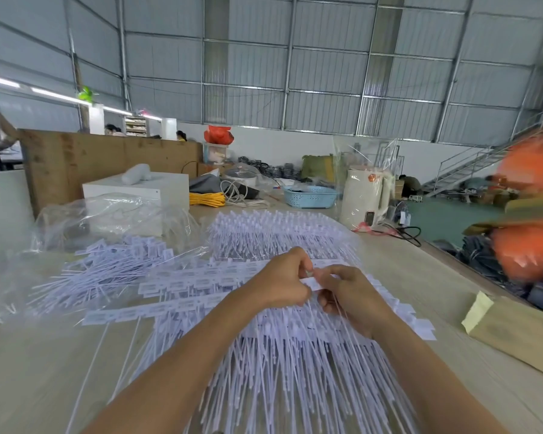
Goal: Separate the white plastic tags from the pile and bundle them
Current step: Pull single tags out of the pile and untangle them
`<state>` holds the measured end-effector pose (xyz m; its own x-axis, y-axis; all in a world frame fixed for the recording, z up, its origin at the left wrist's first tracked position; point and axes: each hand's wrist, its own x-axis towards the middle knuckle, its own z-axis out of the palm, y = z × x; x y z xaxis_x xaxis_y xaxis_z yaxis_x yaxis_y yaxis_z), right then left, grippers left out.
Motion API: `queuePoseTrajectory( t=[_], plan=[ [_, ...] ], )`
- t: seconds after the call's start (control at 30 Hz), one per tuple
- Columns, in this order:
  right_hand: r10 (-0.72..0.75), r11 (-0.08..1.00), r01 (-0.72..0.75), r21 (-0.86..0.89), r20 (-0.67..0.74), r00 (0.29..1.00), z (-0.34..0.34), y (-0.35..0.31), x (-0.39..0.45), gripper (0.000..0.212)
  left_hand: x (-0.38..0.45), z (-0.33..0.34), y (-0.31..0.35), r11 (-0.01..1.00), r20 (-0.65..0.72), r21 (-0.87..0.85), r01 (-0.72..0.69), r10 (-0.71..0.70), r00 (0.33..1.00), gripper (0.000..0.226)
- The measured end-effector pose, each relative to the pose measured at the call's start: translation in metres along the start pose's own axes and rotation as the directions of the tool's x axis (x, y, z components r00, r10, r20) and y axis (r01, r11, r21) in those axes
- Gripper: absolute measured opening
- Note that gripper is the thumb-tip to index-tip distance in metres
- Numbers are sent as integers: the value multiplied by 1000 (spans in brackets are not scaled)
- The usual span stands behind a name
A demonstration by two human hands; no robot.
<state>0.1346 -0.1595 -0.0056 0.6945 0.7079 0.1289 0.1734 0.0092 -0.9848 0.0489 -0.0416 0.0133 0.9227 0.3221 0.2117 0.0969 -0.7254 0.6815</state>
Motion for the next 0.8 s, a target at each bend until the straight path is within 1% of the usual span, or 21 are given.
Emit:
queuePoseTrajectory(
  t=[0.07, 0.13, 0.2, 0.27, 0.33, 0.37, 0.47, 0.57, 0.67, 0.8],
  plan=[
    [-73, 997, 73, -39, -17, 997, -2, 0, 1, 20, -1, -3, 0, 999, -6, -29, 13, -13, 1000, 30],
    [-151, 988, 148, -47, -67, 986, -2, 1, 2, 22, -1, -7, 3, 1000, -43, -10, 13, -13, 999, 19],
    [-198, 979, 193, -58, -94, 976, 0, 2, 3, 23, 0, -8, 6, 1000, -50, 18, 25, -24, 998, 7],
    [-219, 974, 211, -85, -98, 971, 2, 4, 3, 23, 0, -8, 6, 997, -41, 43, 63, -61, 997, 11],
    [-231, 971, 221, -89, -118, 966, 1, 5, 4, 23, 0, -8, 4, 985, -56, 149, 91, -84, 995, 24],
    [-229, 972, 220, -76, -127, 965, -1, 5, 4, 23, 0, -8, 2, 981, -57, 174, 88, -79, 995, 28],
    [-215, 976, 212, -42, -89, 972, -3, 6, 4, 20, 1, -6, -2, 991, -17, 129, 25, -23, 1000, 30],
    [-221, 975, 219, -42, -43, 974, -2, 7, 3, 18, 3, -4, -5, 992, -23, 122, -21, 24, 999, 28],
    [-228, 973, 227, -53, -26, 973, -3, 8, 3, 19, 5, -2, -8, 998, -27, 51, -29, 30, 999, 33],
    [-275, 957, 269, -112, -49, 960, -3, 9, 2, 21, 5, -1, -8, 993, -32, -115, 5, -9, 999, 41]
  ],
)
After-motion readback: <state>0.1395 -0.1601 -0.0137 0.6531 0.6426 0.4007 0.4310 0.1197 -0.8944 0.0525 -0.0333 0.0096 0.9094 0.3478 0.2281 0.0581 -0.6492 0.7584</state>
